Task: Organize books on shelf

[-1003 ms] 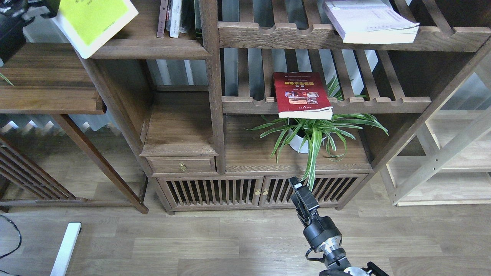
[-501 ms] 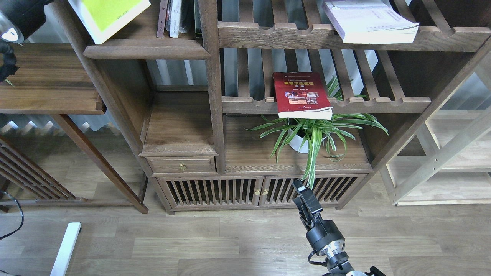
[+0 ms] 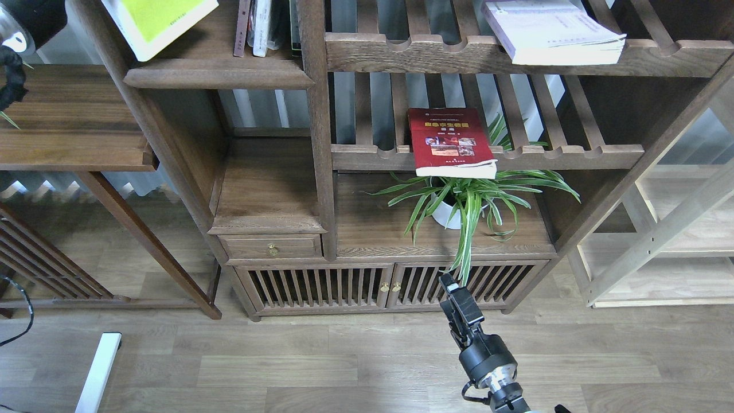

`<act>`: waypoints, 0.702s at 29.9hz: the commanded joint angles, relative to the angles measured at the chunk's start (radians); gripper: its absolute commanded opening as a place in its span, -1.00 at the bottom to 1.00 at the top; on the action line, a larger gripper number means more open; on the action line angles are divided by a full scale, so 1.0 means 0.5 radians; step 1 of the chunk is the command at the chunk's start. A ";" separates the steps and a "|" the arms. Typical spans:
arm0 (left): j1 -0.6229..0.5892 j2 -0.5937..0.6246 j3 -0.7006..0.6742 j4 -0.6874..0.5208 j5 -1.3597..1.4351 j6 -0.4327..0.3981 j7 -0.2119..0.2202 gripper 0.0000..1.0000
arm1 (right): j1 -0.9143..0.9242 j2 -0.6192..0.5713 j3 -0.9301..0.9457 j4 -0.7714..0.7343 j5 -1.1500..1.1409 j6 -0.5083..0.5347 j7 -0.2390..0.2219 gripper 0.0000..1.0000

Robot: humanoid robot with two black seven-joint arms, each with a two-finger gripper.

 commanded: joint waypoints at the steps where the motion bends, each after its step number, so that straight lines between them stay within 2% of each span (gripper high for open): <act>1: -0.083 -0.008 0.066 0.101 -0.002 -0.003 0.000 -0.99 | -0.022 0.000 0.002 0.013 0.000 0.000 0.000 0.98; 13: -0.123 -0.033 0.183 0.181 0.001 0.007 0.000 -1.00 | -0.059 0.000 0.002 0.044 0.000 0.000 0.000 0.98; 21: -0.224 -0.051 0.327 0.233 0.001 0.108 0.000 -0.99 | -0.080 0.000 0.014 0.069 0.000 0.000 0.000 0.98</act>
